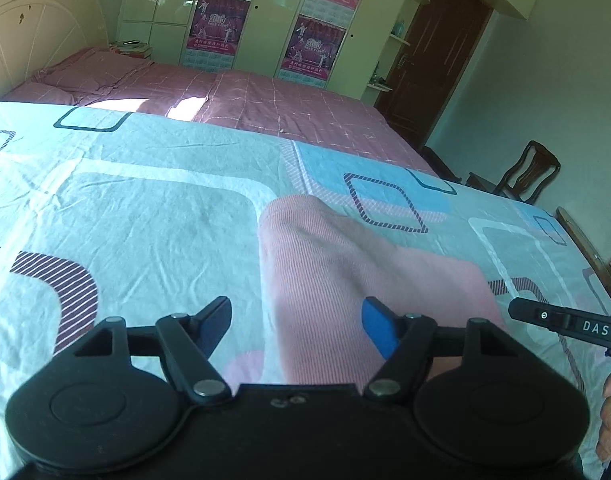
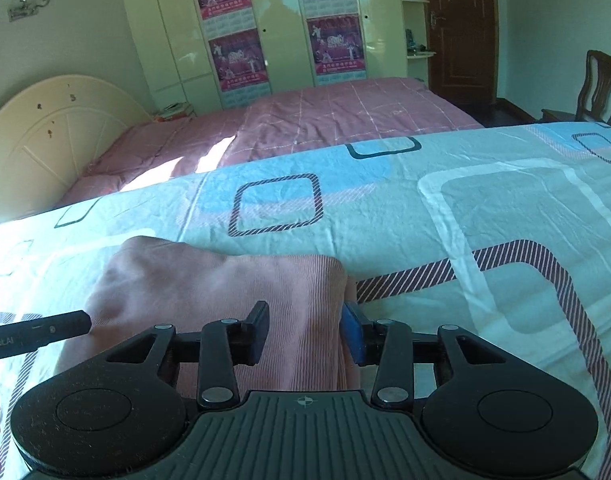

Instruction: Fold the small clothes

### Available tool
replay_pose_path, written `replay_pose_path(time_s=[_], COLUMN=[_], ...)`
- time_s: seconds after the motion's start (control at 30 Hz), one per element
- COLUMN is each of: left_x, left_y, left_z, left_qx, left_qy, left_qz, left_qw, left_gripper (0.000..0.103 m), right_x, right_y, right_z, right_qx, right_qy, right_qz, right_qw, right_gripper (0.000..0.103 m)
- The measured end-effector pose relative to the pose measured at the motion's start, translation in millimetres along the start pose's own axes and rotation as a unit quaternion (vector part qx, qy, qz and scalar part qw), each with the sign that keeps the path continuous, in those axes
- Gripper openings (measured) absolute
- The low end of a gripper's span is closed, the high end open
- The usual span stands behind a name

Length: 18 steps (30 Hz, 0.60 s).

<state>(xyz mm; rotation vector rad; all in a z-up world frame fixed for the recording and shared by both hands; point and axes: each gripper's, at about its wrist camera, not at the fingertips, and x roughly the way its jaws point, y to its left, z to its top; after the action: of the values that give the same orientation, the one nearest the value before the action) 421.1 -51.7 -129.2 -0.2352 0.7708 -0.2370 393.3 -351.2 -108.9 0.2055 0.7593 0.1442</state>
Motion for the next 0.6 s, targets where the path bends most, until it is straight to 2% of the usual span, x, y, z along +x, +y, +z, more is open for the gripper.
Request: replay_pose_path(time_s=[0.13,0.2,0.23,0.33,0.4,0.43,0.53,0.6], left_x=[-27,-34,-36,-34,-31,-29,-26,-28], left_y=[6,4,2,-5,-10,-11,-12,-13], left_z=[-24,-37,-43,-56,-59,-61,-63,-62], left_qx=[-0.003,-0.003,-0.002,-0.003,-0.001,-0.001,0.003,0.008], left_qy=[0.012,0.020,0.024,0.035,0.036,0.039,0.042,0.043], left_qz=[-0.016,-0.024,-0.027,-0.034,-0.031,-0.032,-0.029,-0.027], left_qw=[0.9998,0.9995,0.9993,0.9988,0.9989,0.9987,0.9987,0.9987], left_gripper=[0.066,0.065,0.065,0.063,0.061,0.059,0.059,0.059], right_x=[-31,-41,-42,-42,-40,-38,-36,-45], right_y=[14,22,25,27,29,29,25,29], right_z=[-33,-54,-62,-85,-98,-104,-106,-101], right_qx=[-0.025,-0.038,-0.042,-0.045,-0.075,-0.089,-0.068,-0.052], right_qy=[0.015,0.026,0.032,0.056,0.061,0.066,0.066,0.044], right_qz=[0.003,0.004,-0.001,-0.016,-0.056,-0.071,-0.082,-0.085], right_qw=[1.000,0.999,0.999,0.997,0.994,0.991,0.992,0.994], right_gripper=[0.041,0.025,0.023,0.023,0.021,0.019,0.014,0.014])
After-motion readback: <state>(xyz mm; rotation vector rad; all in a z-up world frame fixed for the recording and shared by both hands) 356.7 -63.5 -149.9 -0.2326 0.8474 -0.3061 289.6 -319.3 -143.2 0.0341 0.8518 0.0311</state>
